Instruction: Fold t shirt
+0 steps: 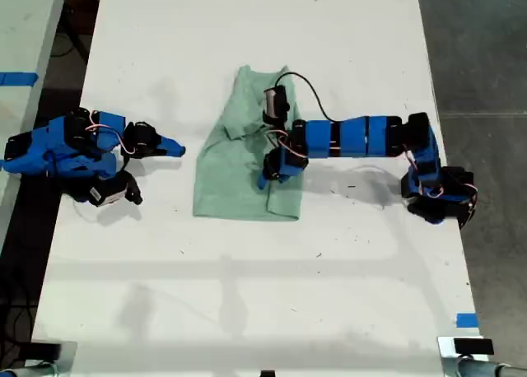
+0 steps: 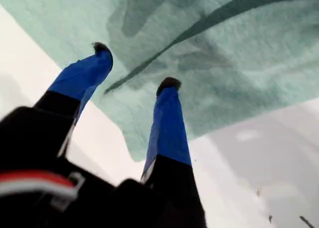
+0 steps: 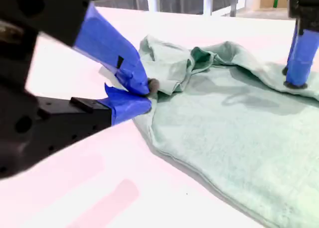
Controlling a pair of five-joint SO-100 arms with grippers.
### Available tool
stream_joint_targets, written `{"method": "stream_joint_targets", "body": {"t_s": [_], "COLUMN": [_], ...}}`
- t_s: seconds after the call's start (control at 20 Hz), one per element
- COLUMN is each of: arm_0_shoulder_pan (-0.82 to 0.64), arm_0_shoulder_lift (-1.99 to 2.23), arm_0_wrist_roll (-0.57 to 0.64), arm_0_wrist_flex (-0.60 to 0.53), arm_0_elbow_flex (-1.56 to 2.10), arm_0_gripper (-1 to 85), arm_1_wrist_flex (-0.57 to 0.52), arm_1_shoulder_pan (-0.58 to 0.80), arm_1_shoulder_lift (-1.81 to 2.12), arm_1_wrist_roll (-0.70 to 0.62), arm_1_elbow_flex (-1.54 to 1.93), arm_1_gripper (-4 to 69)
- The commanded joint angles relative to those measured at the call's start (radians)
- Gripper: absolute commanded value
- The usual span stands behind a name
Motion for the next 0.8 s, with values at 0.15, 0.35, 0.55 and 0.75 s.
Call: {"method": "stream_joint_targets", "body": {"t_s": [0.15, 0.35, 0.55, 0.75], "arm_0_shoulder_pan": [0.0, -0.002, -0.003, 0.0], "arm_0_shoulder_lift": [0.008, 0.008, 0.008, 0.008], "arm_0_wrist_roll": [-0.015, -0.015, -0.015, -0.02], "arm_0_wrist_flex": [0.0, 0.0, 0.0, 0.0], "arm_0_elbow_flex": [0.006, 0.006, 0.006, 0.006], "arm_0_gripper": [0.0, 0.0, 0.0, 0.0], "arm_1_wrist_flex": [0.196, 0.074, -0.092, -0.219], "arm_1_shoulder_pan": [-0.012, -0.009, -0.044, -0.092], "arm_1_shoulder_lift": [0.584, 1.069, 1.477, 1.755], "arm_1_wrist_roll": [0.057, 0.123, 0.195, 0.252], "arm_1_elbow_flex": [0.195, 0.808, 1.368, 1.766], "arm_1_gripper": [16.4, 1.7, 1.8, 1.8]}}
